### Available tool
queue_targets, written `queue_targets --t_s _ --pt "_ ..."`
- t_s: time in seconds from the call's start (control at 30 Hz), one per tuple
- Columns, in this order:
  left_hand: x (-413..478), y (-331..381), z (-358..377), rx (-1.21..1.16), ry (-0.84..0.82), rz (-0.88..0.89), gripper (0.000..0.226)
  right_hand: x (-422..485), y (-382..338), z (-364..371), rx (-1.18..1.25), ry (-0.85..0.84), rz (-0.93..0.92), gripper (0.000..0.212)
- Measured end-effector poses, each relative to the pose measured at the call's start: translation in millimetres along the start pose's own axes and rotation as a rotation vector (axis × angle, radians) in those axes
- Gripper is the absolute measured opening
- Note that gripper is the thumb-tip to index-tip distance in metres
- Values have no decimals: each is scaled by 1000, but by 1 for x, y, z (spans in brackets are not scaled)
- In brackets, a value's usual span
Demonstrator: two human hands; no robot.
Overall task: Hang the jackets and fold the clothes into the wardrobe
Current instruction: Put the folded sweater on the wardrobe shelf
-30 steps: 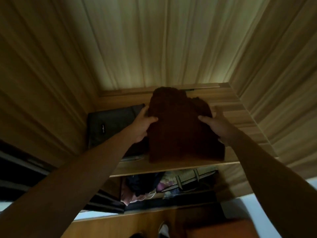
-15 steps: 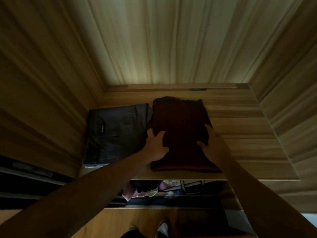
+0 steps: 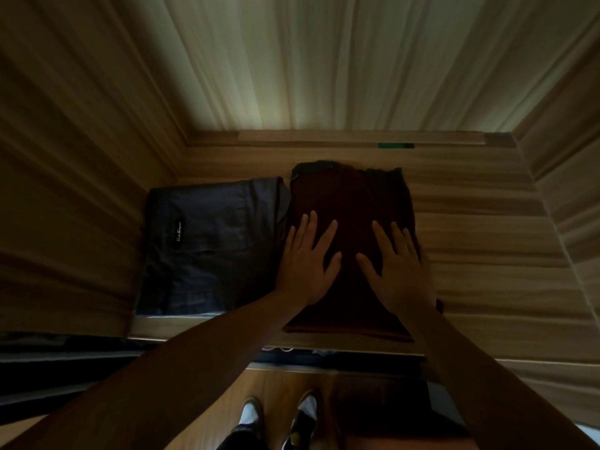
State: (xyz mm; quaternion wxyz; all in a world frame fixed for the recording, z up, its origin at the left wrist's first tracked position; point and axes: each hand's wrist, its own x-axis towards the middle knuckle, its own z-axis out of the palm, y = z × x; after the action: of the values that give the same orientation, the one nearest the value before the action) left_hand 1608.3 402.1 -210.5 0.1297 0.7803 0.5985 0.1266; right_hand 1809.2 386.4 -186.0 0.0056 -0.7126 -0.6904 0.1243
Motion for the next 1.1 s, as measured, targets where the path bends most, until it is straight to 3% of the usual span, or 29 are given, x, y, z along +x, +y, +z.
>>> queue_targets --t_s 0.23,0.33,0.5,0.7,0.93,1.1 --pt "1 -2 -3 -81 -15 -9 67 -1 0 -4 0 -24 5 79" --pt "9 2 -11 -83 -61 -60 64 6 -4 -9 -105 48 -88 78" --pt "20 1 -6 79 -14 -18 68 22 -9 -2 -47 -45 -56 79" --pt "30 -3 -2 82 -21 8 67 26 -7 -2 8 -29 -47 78" --pt "-13 6 -16 14 -209 -58 71 -13 -25 -16 -231 6 -34 72" --pt "-46 6 -24 -63 -285 -71 70 -59 -11 -12 -52 -58 -32 72"
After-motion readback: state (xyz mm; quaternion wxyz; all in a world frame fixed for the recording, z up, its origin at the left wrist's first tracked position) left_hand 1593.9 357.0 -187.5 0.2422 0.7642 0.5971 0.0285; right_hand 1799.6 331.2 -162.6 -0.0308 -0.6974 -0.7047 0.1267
